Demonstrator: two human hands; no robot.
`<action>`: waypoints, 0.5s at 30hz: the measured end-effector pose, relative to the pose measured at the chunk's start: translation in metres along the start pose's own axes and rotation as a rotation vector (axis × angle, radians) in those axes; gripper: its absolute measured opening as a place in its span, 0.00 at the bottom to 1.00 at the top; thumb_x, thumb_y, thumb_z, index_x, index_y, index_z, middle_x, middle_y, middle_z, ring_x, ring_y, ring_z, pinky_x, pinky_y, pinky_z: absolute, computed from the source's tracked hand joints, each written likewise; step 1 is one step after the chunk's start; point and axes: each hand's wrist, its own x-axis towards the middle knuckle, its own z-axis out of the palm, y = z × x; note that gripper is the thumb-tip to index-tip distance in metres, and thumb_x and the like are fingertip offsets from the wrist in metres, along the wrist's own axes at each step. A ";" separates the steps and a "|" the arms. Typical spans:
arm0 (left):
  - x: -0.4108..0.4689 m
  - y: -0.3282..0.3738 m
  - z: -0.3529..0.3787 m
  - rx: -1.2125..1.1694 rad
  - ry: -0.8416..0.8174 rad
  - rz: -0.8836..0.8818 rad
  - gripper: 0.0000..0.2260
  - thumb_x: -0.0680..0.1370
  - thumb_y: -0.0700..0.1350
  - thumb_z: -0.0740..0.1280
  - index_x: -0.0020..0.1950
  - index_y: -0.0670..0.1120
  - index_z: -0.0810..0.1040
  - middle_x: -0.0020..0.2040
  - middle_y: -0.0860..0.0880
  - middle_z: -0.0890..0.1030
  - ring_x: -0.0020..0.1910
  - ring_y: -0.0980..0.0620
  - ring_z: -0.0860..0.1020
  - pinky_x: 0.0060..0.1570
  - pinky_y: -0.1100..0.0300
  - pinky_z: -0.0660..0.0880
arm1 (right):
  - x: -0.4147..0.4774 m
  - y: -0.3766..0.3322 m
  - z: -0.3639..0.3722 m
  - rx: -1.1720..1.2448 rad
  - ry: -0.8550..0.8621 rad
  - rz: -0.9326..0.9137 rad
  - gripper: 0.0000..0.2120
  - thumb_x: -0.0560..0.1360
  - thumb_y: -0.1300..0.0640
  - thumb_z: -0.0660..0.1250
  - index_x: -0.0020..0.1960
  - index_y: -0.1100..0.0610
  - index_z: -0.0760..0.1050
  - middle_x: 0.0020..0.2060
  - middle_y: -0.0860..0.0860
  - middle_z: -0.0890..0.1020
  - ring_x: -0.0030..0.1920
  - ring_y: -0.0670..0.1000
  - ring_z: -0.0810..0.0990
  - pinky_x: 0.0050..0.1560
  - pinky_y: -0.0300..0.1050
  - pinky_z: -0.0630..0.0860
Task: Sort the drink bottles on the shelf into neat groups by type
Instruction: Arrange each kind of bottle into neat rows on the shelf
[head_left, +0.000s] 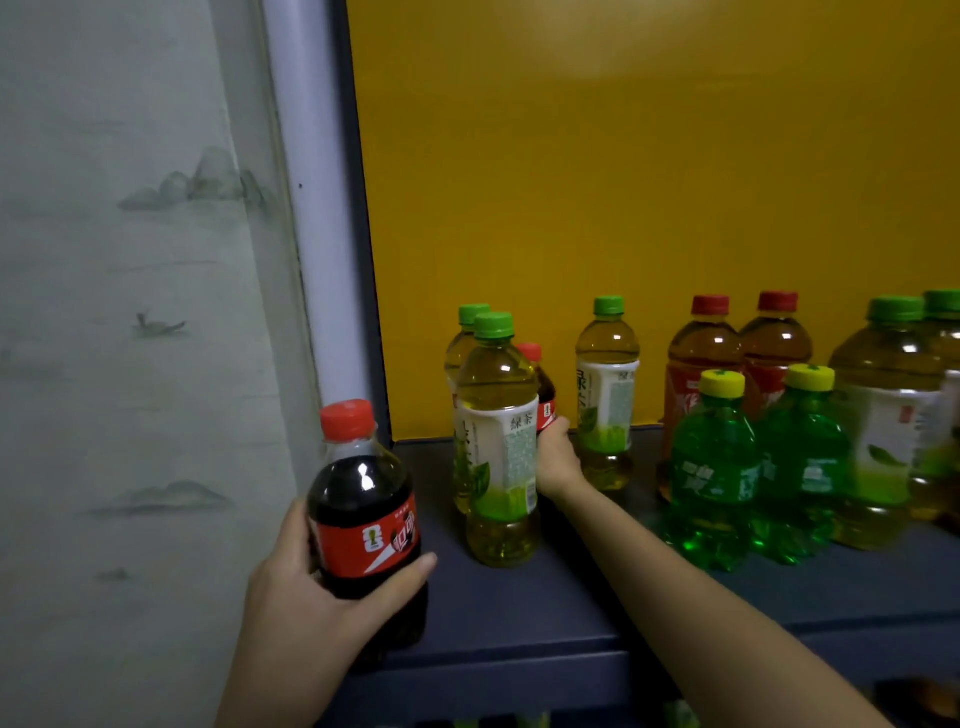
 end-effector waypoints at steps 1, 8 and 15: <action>-0.001 0.000 -0.001 -0.008 -0.008 0.003 0.34 0.47 0.60 0.80 0.51 0.63 0.74 0.47 0.58 0.83 0.47 0.55 0.81 0.48 0.57 0.76 | -0.006 0.002 -0.002 -0.008 0.000 -0.011 0.33 0.74 0.57 0.66 0.70 0.62 0.50 0.66 0.60 0.68 0.66 0.60 0.69 0.65 0.55 0.66; -0.009 0.012 0.004 -0.056 -0.088 0.020 0.37 0.48 0.54 0.76 0.57 0.58 0.73 0.49 0.52 0.82 0.49 0.53 0.80 0.51 0.54 0.76 | -0.054 0.020 -0.021 -0.031 0.109 -0.084 0.31 0.73 0.52 0.67 0.68 0.60 0.55 0.67 0.57 0.69 0.66 0.59 0.69 0.64 0.52 0.67; -0.013 0.018 0.026 -0.078 -0.162 0.021 0.34 0.46 0.63 0.77 0.50 0.63 0.73 0.48 0.61 0.81 0.50 0.56 0.79 0.52 0.55 0.76 | -0.115 0.036 -0.048 -0.015 0.159 -0.183 0.30 0.73 0.49 0.68 0.67 0.56 0.57 0.64 0.53 0.72 0.64 0.54 0.72 0.63 0.50 0.71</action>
